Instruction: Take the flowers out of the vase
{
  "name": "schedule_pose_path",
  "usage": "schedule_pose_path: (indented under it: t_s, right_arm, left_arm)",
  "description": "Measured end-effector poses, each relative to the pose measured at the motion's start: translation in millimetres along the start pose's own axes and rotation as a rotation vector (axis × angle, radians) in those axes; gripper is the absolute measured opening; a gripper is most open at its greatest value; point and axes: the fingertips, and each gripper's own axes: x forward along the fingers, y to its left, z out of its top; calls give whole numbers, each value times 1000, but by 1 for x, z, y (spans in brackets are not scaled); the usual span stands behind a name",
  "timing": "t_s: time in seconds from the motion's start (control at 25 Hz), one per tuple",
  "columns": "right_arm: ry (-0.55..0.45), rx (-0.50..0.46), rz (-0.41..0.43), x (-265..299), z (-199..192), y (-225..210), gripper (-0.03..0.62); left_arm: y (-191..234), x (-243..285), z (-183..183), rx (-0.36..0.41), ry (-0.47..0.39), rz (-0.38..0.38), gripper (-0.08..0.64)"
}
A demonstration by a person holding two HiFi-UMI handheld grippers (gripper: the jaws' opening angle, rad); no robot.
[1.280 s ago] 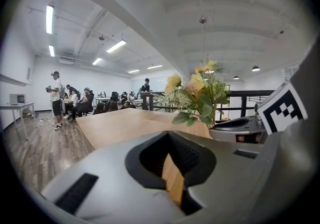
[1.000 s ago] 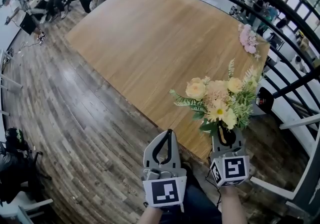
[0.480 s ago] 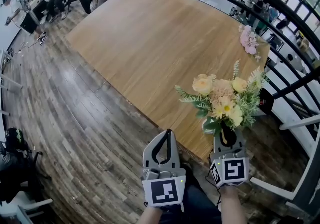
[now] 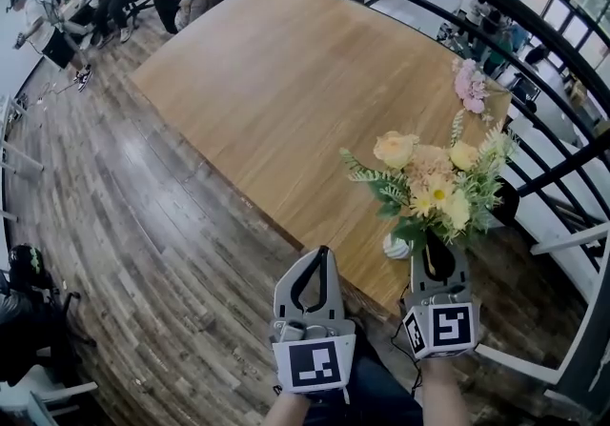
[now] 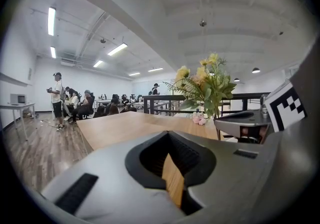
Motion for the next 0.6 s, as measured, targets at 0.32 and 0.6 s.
schedule_pose_path:
  t_s: [0.32,0.6]
  right_arm:
    - [-43,-3,-17,-17,42,-3,51]
    - [-93,31,-28,-26,65,-3,51]
  left_arm:
    - [-2,-10,26,-3,-47,-10,32]
    - [-5,-15,40,5,-82,-24,32]
